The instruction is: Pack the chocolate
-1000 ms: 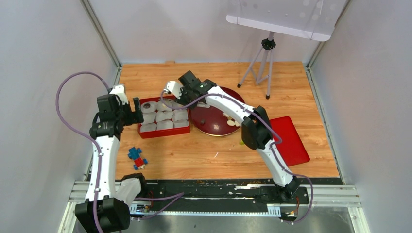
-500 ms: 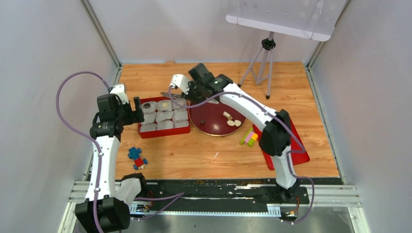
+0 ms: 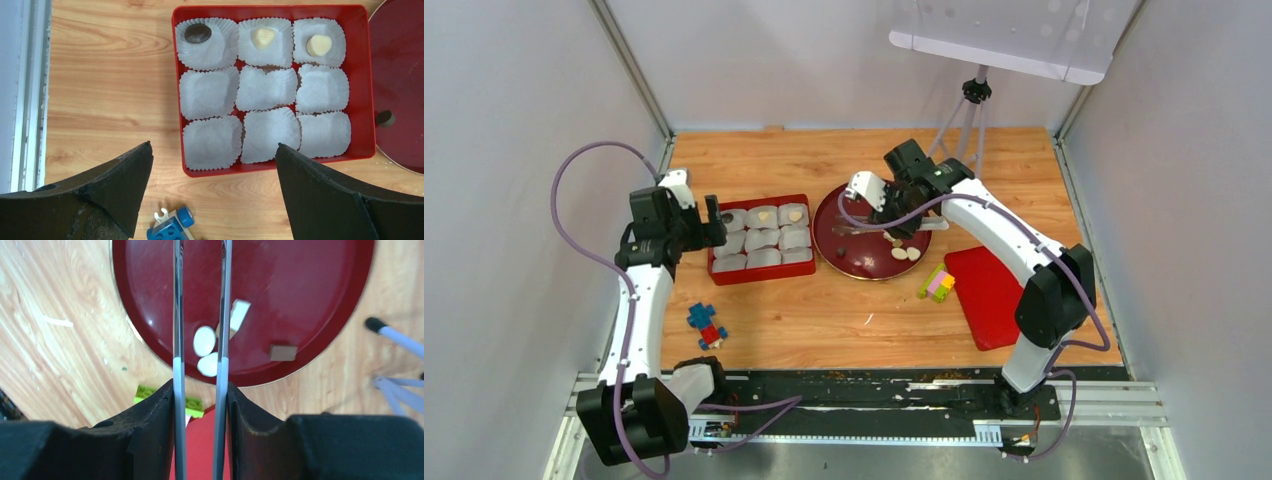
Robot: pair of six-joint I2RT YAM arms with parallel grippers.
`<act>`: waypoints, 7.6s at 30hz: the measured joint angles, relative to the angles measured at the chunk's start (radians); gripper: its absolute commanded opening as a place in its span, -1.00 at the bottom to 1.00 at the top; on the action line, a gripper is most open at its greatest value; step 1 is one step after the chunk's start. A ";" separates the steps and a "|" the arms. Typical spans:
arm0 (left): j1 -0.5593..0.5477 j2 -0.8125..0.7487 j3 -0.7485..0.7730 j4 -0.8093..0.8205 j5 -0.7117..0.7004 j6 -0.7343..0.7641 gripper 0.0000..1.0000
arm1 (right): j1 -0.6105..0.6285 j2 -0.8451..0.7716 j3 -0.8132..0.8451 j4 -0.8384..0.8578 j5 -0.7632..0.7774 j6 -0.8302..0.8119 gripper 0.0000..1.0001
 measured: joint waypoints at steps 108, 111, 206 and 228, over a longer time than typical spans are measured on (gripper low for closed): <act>0.013 -0.038 -0.036 0.022 0.024 -0.027 1.00 | 0.157 0.423 0.454 -0.109 0.010 0.016 -0.29; 0.013 -0.038 -0.036 0.023 0.024 -0.028 1.00 | 0.157 0.423 0.454 -0.109 0.013 0.017 -0.28; 0.041 -0.014 0.030 -0.002 0.003 0.019 1.00 | 0.166 0.526 0.686 -0.151 -0.300 0.146 -0.92; 0.047 -0.015 0.030 -0.010 0.006 0.015 1.00 | 0.181 0.622 0.759 -0.053 -0.228 0.204 -0.83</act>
